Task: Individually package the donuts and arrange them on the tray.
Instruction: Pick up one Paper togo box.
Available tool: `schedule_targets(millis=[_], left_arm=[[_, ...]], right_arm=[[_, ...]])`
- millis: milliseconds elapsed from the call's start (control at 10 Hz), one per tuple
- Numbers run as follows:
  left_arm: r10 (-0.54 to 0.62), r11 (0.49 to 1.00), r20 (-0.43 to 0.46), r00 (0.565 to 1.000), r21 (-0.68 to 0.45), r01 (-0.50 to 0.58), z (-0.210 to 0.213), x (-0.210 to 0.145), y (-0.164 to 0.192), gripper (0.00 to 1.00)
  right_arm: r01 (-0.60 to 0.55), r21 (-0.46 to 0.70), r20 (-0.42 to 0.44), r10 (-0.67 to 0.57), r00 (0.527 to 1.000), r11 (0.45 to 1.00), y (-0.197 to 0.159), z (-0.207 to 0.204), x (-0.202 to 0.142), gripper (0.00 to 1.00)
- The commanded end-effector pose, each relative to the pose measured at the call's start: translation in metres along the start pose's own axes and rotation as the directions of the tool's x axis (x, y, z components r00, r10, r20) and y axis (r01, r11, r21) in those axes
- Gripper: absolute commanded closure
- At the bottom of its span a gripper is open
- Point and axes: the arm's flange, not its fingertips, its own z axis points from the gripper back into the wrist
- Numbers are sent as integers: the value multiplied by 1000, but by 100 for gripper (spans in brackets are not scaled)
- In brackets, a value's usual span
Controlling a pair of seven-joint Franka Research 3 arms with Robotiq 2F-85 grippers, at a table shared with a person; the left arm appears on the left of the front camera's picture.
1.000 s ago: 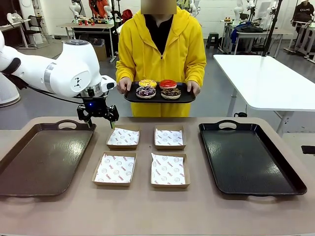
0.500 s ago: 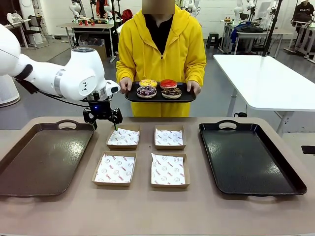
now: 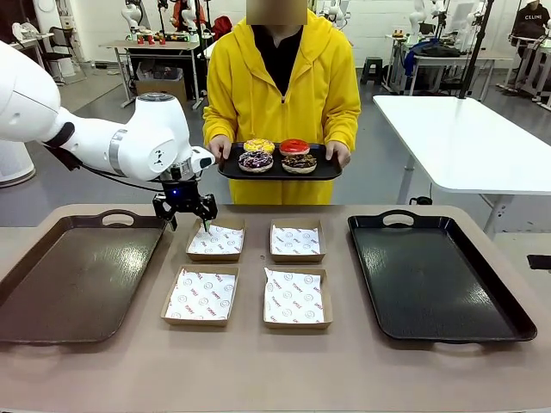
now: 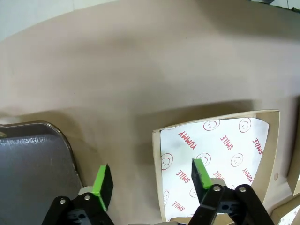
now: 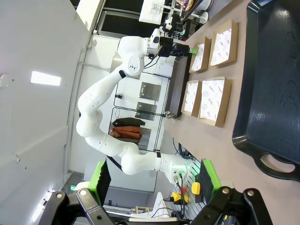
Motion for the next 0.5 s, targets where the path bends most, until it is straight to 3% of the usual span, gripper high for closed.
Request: schedule_targets(millis=[0,200,300,400], left_arm=[[-20,1000,-32,999,-11,20,4,6,-1,55],[-6,1000,-60,998,-10,6,0,5,1,70],[-4,1000,-73,997,-11,3,-1,7,2,100],[-1,1000,-80,997,-16,0,-3,6,2,90]], right_arm=[[-17,20,11,17,1000,1000,0,1,0,0],[-17,20,11,17,1000,1000,0,1,0,0],[-17,20,11,17,1000,1000,0,1,0,0],[-17,20,11,17,1000,1000,0,1,0,0]])
